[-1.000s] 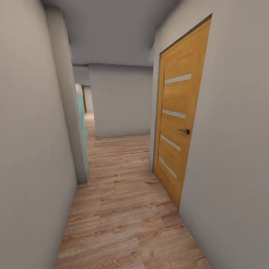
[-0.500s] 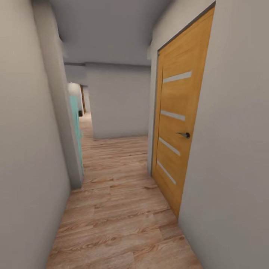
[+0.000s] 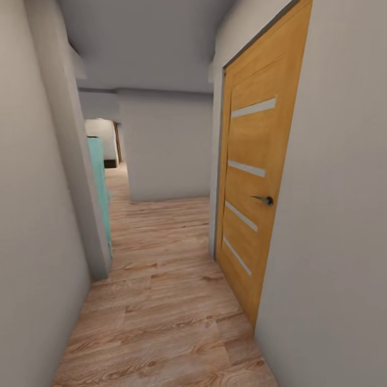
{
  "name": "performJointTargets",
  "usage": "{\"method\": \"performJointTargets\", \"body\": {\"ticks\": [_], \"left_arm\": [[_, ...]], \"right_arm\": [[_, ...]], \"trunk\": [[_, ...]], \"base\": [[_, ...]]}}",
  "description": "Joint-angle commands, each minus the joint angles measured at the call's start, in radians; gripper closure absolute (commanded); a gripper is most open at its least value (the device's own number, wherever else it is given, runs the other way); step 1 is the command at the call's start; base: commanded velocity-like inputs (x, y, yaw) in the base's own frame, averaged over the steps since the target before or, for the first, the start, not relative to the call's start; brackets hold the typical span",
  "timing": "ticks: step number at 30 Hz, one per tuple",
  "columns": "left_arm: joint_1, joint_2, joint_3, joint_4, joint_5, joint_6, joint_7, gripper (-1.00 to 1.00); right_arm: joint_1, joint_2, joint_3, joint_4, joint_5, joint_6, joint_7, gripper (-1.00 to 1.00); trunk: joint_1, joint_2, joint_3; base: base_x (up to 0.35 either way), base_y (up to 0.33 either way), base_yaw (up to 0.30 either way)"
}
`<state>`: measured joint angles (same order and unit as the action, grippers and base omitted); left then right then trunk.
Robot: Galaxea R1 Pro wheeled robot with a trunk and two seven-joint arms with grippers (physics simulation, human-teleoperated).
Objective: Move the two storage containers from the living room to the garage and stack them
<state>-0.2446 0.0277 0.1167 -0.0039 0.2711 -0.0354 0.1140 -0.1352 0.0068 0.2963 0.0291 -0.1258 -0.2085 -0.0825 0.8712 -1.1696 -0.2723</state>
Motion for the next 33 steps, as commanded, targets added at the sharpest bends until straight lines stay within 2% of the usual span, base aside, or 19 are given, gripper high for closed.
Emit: {"method": "performJointTargets", "body": {"ticks": [1,7,19,26,33], "left_arm": [[-0.001,0.000,0.008,0.001,0.000,-0.004,0.001,-1.00],[-0.001,0.000,0.008,0.001,0.000,-0.009,0.001,-1.00],[-0.001,0.000,0.008,0.001,0.001,-0.009,0.001,-1.00],[-0.001,0.000,0.008,0.001,0.002,-0.008,0.001,-1.00],[-0.001,0.000,0.008,0.001,0.002,-0.008,0.001,-1.00]], "right_arm": [[-0.001,0.001,0.008,0.003,-0.011,-0.006,-0.001,-1.00],[-0.001,0.008,0.007,0.003,-0.006,-0.011,0.008,-1.00],[-0.001,0.010,0.010,0.003,-0.003,-0.011,0.012,-1.00],[-0.001,0.009,0.010,0.003,-0.003,-0.011,0.010,-1.00],[-0.001,0.010,0.009,0.003,-0.003,-0.012,0.003,-1.00]], "trunk": [[0.001,-0.001,-0.001],[0.001,-0.001,-0.001],[0.001,-0.001,-0.001],[0.001,-0.001,-0.001],[0.001,-0.001,-0.001]], "base": [[0.319,-0.151,0.000],[0.319,-0.151,0.025],[0.318,-0.146,0.248],[0.319,-0.032,0.252],[0.321,-0.002,0.040]]}}
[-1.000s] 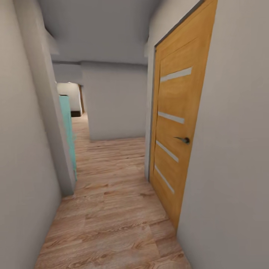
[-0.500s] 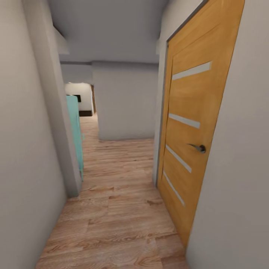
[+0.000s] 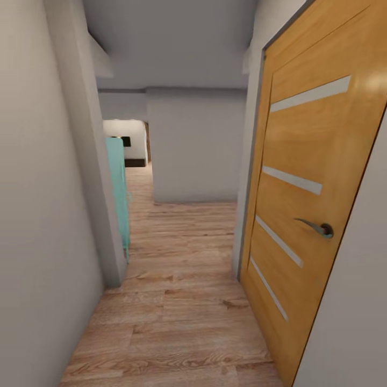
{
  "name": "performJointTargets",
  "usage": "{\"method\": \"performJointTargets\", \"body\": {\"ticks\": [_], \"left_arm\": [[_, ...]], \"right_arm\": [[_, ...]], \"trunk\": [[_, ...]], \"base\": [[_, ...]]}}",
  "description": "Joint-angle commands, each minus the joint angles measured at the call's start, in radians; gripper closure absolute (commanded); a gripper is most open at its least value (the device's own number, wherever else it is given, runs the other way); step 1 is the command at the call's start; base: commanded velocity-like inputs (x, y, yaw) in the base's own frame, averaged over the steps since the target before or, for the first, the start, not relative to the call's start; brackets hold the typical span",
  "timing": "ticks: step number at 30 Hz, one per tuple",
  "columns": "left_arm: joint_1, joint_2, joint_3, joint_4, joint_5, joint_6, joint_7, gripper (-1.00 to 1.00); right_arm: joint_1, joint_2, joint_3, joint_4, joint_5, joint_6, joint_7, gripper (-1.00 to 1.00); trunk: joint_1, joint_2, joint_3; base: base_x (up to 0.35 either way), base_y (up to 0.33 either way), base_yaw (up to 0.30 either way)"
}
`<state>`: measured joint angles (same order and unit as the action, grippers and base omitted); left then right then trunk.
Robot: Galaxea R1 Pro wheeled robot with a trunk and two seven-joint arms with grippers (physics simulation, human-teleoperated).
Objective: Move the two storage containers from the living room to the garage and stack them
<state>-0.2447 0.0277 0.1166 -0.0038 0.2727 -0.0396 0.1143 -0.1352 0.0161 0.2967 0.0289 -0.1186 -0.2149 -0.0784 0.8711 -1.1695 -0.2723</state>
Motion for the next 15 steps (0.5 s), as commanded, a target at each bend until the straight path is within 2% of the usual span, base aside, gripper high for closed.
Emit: {"method": "performJointTargets", "body": {"ticks": [1,15], "left_arm": [[-0.001,0.001,0.008,0.001,0.000,-0.003,0.001,-1.00],[-0.001,0.001,0.009,0.001,0.000,0.004,0.001,-1.00]], "right_arm": [[-0.001,0.000,0.009,0.002,-0.010,-0.006,-0.002,-1.00],[-0.001,-0.001,0.010,0.003,-0.008,-0.006,-0.003,-1.00]], "trunk": [[0.001,-0.001,-0.001],[0.001,-0.001,-0.001]], "base": [[0.322,0.000,0.004],[0.322,0.000,0.001]]}}
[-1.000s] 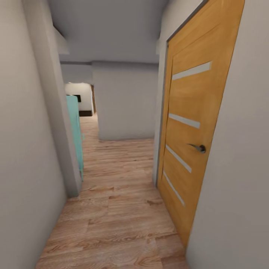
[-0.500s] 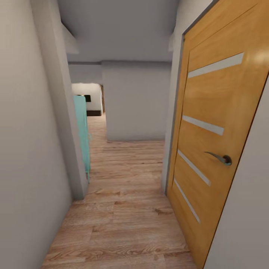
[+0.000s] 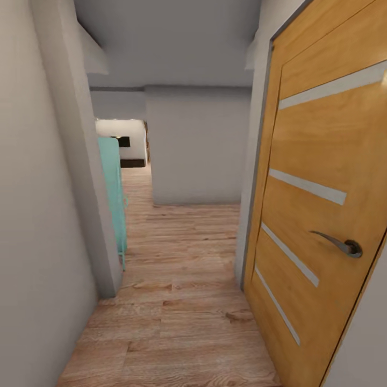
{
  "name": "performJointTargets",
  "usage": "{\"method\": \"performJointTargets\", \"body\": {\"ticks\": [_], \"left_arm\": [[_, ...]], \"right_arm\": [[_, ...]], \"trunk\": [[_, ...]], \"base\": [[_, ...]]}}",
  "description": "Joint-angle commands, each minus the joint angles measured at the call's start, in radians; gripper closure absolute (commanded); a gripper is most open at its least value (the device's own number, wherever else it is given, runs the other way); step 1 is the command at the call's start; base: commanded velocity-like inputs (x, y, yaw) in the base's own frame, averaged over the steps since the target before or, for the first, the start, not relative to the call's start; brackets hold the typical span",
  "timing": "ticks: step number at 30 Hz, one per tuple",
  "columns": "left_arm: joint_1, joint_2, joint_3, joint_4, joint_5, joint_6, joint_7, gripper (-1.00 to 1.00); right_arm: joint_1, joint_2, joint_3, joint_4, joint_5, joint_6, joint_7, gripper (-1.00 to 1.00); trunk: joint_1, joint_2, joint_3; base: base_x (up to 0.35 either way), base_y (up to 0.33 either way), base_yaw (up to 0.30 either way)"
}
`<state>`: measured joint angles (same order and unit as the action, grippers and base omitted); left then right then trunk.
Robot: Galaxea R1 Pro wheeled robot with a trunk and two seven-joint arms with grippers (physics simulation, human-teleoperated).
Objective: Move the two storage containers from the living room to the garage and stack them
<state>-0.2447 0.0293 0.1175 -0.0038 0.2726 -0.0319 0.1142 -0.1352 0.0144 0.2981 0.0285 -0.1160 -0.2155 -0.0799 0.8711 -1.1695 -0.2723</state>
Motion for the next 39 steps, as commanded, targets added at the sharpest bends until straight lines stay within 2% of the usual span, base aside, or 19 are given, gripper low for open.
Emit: {"method": "performJointTargets", "body": {"ticks": [1,39], "left_arm": [[-0.001,0.000,0.008,0.001,0.000,-0.003,0.001,-1.00],[-0.001,0.001,0.007,0.001,0.000,-0.003,0.001,-1.00]], "right_arm": [[-0.001,0.001,0.009,0.003,-0.011,-0.006,-0.001,-1.00],[-0.001,-0.001,0.007,0.003,-0.016,0.001,-0.003,-1.00]], "trunk": [[0.001,-0.001,-0.001],[0.001,-0.001,-0.001]], "base": [[0.322,0.000,0.000],[0.322,0.000,0.000]]}}
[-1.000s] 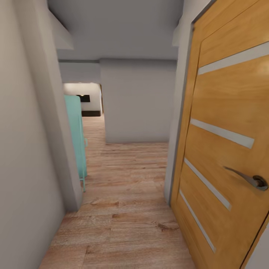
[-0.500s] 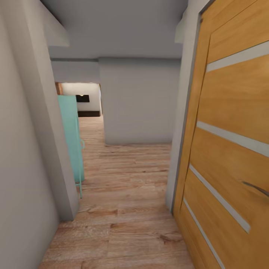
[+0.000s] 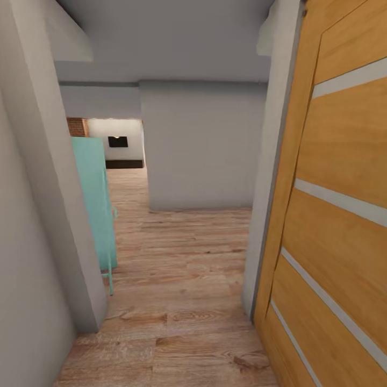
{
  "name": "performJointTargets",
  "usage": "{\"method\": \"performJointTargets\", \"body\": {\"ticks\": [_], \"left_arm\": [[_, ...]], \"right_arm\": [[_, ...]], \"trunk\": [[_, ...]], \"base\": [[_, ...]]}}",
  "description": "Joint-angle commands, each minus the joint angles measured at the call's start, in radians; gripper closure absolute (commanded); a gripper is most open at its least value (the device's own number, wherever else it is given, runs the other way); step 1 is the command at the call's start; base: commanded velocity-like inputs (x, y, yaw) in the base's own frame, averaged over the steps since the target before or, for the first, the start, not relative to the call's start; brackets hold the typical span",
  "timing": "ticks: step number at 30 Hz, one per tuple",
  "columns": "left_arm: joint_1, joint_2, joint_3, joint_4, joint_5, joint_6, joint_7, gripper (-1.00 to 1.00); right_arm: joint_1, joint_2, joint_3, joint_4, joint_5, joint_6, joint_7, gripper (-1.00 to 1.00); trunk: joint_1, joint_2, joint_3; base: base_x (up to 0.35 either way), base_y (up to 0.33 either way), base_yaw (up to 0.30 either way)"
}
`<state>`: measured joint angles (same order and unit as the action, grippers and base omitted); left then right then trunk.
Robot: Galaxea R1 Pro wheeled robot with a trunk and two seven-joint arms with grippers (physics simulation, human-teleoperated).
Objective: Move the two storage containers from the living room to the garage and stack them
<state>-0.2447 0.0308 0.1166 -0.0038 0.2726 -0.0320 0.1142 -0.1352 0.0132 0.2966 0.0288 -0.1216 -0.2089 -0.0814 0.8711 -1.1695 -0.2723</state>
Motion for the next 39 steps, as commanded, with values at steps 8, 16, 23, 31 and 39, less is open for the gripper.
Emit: {"method": "performJointTargets", "body": {"ticks": [8,16,23,31,39], "left_arm": [[-0.001,0.000,0.008,0.001,0.000,-0.003,0.001,-1.00],[-0.001,0.000,0.008,0.001,0.000,-0.003,0.001,-1.00],[-0.001,-0.001,0.008,0.001,0.000,-0.003,0.001,-1.00],[-0.001,-0.002,0.008,0.001,-0.001,-0.002,0.001,-1.00],[-0.001,-0.003,0.008,0.001,-0.001,-0.003,0.001,-1.00]], "right_arm": [[-0.001,0.001,0.009,0.003,-0.010,-0.006,-0.001,-1.00],[-0.001,0.001,0.009,0.003,-0.010,-0.006,-0.001,-1.00],[-0.001,0.002,0.005,0.003,-0.017,-0.005,-0.002,-1.00],[-0.001,0.001,0.006,0.003,-0.011,-0.010,0.001,-1.00],[-0.001,0.000,0.008,0.003,-0.009,-0.009,0.005,-1.00]], "trunk": [[0.001,-0.001,-0.001],[0.001,-0.001,-0.001],[0.001,-0.001,-0.001],[0.001,-0.001,-0.001],[0.001,-0.001,-0.001]], "base": [[0.322,0.000,0.000],[0.322,0.000,0.000],[0.322,0.000,0.000],[0.322,0.000,0.003],[0.322,0.000,0.144]]}}
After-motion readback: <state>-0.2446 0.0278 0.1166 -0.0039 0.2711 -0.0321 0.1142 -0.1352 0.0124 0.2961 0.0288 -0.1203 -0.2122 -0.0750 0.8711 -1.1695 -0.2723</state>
